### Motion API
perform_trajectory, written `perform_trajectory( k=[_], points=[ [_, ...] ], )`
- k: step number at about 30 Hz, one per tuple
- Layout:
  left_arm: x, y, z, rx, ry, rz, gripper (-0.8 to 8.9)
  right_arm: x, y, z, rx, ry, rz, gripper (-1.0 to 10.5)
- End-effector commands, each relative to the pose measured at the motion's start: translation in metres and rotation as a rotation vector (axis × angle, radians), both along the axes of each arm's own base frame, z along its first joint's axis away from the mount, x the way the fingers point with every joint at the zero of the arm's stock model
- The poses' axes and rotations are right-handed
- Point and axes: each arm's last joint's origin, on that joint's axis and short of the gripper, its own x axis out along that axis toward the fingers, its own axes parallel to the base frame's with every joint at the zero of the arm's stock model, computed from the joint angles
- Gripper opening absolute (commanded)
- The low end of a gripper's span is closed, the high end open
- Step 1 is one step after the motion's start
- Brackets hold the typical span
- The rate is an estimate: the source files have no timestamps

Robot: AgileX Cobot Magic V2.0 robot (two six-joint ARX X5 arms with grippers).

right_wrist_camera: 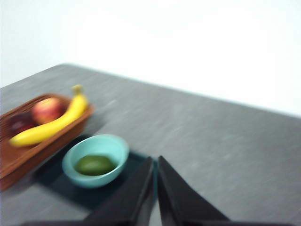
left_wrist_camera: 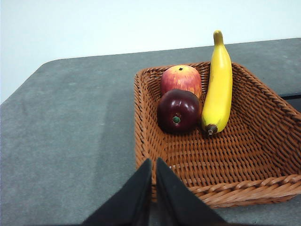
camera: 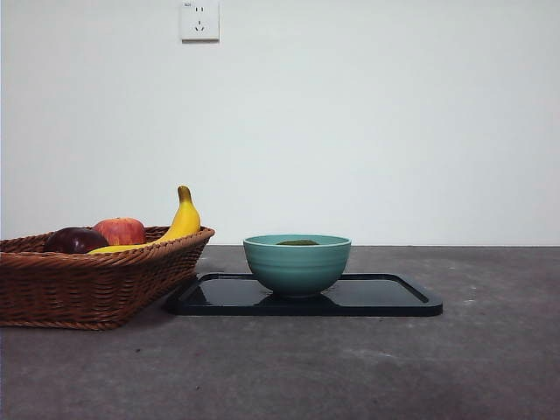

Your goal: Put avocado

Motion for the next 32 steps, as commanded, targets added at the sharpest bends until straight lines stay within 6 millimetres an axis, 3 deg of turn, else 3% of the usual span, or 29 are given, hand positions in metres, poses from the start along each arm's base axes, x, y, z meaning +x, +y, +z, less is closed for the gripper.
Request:
perform_trajectory(
  k=[1, 10, 16, 22, 32],
  points=[
    [0.001, 0.0, -0.008, -0.002, 0.027, 0.002, 0.15, 0.001, -0.004, -0.018, -0.013, -0.087, -0.046, 0.1],
    [0.001, 0.0, -0.008, -0.002, 0.027, 0.002, 0.15, 0.003, -0.011, -0.089, 0.017, -0.15, -0.226, 0.1],
    [0.001, 0.0, -0.008, -0.002, 0.027, 0.002, 0.15, 0.005, -0.013, -0.124, 0.056, -0.142, -0.278, 0.1],
    [0.001, 0.0, -0.008, -0.002, 0.027, 0.002, 0.15, 0.007, -0.014, -0.146, 0.065, -0.109, -0.288, 0.1],
    [0.001, 0.0, -0.008, -0.002, 0.027, 0.002, 0.15, 0.006, -0.015, -0.16, 0.048, 0.02, -0.326, 0.1]
  ],
)
